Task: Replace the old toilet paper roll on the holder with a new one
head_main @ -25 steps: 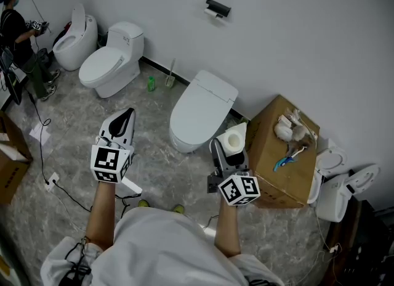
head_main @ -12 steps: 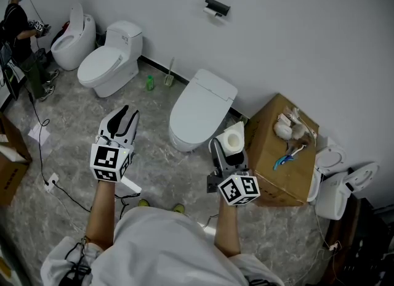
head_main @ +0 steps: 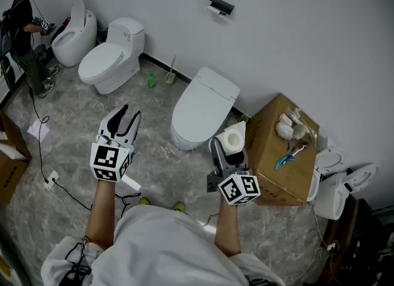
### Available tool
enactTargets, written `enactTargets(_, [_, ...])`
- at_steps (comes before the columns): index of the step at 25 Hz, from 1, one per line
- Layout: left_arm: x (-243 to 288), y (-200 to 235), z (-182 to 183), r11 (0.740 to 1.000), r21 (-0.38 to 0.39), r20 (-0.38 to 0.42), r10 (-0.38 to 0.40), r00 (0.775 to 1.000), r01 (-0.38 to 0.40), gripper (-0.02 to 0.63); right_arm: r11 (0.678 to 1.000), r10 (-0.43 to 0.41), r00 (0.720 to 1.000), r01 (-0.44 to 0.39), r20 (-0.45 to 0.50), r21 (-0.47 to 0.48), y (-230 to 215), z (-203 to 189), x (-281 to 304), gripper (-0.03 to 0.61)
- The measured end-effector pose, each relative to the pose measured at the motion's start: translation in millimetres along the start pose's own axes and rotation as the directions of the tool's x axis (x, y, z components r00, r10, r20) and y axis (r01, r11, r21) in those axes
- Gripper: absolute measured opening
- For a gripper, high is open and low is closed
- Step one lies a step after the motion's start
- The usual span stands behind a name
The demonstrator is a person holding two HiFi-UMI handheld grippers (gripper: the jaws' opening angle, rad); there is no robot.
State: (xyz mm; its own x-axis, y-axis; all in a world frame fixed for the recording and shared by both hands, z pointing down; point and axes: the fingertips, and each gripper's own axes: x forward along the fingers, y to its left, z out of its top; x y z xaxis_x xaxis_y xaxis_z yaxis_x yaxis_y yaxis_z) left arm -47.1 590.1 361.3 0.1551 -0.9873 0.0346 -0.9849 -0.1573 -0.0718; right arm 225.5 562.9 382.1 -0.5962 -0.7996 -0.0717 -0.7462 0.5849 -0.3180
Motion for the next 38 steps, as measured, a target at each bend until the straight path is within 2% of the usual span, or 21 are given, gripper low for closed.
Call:
enactTargets(11, [-3.2,51.3,-12.4,0.999,-0.023,0.009,-0.024,1.0,0.025,0.168,1.0,-0.025,1.0,0.025,-0.001,-0.011,37.9,-21.4,31.4,0.337])
enactTargets(21, [33.5,69.6,-28.5,0.998,-0.024,-0.014,-0.052,0.999,0.052,0.173,0.999,-0.033,0.999,0.033,-0.005,-0.003,28.2,-31.7,66.3,0.337])
enactTargets(30, [113.5,97.8,-40.5,0.999,-0.011,-0.042,-0.039,0.998,0.039,0.177,0.999,-0.023,1.0,0.023,-0.007,0.026,-17.3,-36.4,147.2,0.337])
enactTargets(38, [236.3,109.8,-51.2,0.999,-0.019,-0.076,-0.052,0.996,0.051,0.181,0.999,-0.024,0.999,0.025,-0.021,0.034,-93.0,-25.7,242.3,0.337])
